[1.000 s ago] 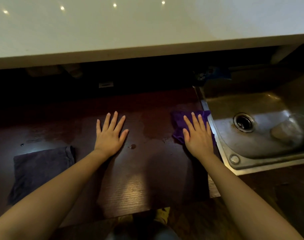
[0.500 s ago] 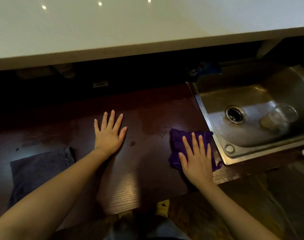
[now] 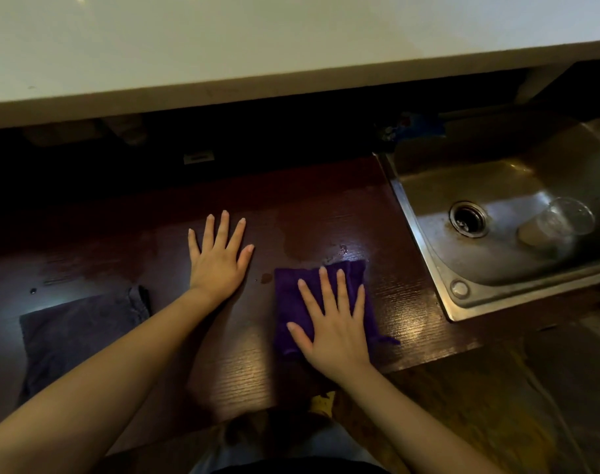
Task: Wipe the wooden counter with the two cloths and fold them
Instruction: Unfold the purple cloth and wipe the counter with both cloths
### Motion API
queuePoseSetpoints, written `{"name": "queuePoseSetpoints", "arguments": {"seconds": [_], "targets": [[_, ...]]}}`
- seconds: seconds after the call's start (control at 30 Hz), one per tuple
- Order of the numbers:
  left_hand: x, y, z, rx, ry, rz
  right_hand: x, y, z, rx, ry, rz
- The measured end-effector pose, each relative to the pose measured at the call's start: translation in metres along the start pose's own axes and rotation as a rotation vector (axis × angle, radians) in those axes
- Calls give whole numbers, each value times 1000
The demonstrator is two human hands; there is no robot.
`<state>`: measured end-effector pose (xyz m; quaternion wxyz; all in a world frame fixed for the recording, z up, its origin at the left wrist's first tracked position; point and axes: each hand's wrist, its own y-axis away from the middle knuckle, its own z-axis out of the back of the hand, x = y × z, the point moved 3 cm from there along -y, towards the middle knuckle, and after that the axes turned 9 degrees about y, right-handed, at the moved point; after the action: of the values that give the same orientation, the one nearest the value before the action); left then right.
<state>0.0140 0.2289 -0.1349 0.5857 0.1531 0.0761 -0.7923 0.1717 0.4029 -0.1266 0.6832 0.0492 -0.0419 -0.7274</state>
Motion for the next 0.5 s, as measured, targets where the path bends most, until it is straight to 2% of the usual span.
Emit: {"name": "queuePoseSetpoints", "arguments": {"seconds": [0.3,0.4,0.5], "targets": [[3,-1,6,84,69,27,-35,-118,16,37,5,68],[8,-2,9,99,71,16,-36,-122,16,64,-1,64],[8,-2,8,103,61,8,-19,-90,13,-5,-23,77]]}}
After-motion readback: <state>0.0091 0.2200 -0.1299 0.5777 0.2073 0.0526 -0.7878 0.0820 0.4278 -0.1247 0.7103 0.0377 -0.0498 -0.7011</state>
